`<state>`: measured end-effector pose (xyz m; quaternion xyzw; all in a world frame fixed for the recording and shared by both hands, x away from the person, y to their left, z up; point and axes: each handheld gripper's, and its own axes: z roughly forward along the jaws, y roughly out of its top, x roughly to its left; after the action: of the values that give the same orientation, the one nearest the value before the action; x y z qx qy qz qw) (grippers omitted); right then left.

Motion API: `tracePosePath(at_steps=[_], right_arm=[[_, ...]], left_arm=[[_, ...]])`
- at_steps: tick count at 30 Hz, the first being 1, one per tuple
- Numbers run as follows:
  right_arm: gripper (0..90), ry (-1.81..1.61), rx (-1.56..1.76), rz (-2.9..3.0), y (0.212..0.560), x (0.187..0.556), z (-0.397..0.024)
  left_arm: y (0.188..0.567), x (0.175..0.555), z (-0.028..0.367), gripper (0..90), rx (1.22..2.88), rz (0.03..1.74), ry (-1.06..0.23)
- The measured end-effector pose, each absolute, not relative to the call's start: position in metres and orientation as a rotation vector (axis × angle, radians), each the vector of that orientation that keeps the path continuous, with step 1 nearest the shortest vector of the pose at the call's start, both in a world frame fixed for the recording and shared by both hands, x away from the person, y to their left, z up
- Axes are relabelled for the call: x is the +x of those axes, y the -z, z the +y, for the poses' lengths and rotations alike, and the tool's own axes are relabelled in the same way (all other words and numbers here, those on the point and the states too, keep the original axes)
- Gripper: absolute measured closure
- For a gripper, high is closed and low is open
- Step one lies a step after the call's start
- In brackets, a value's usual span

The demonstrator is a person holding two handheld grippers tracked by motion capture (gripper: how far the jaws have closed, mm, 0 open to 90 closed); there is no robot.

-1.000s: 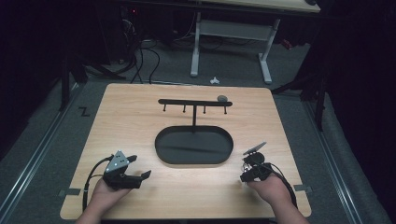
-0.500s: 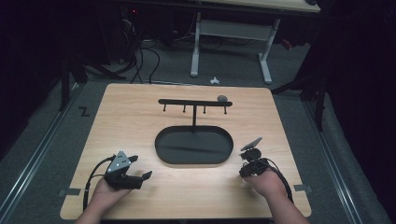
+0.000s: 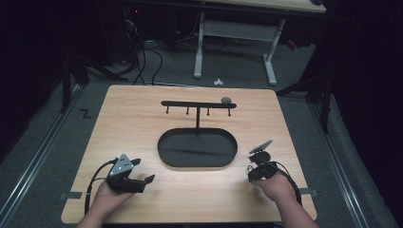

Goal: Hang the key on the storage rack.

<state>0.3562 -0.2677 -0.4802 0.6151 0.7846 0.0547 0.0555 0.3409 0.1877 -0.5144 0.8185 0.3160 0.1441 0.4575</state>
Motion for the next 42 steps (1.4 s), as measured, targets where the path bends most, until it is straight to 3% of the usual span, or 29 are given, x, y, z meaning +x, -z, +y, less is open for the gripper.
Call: tracePosePath(at_steps=[12, 42], right_arm=[[59.5, -0.200, 1.901, 2.361, 0.479, 0.358, -0.270], [63.1, -0.186, 1.886, 2.400, 0.488, 0.370, -0.259]], left_arm=[[0.516, 0.342, 0.186, 17.9, 2.032, 0.773, -0.345], [0.517, 0.341, 0.186, 18.5, 2.032, 0.766, -0.348]])
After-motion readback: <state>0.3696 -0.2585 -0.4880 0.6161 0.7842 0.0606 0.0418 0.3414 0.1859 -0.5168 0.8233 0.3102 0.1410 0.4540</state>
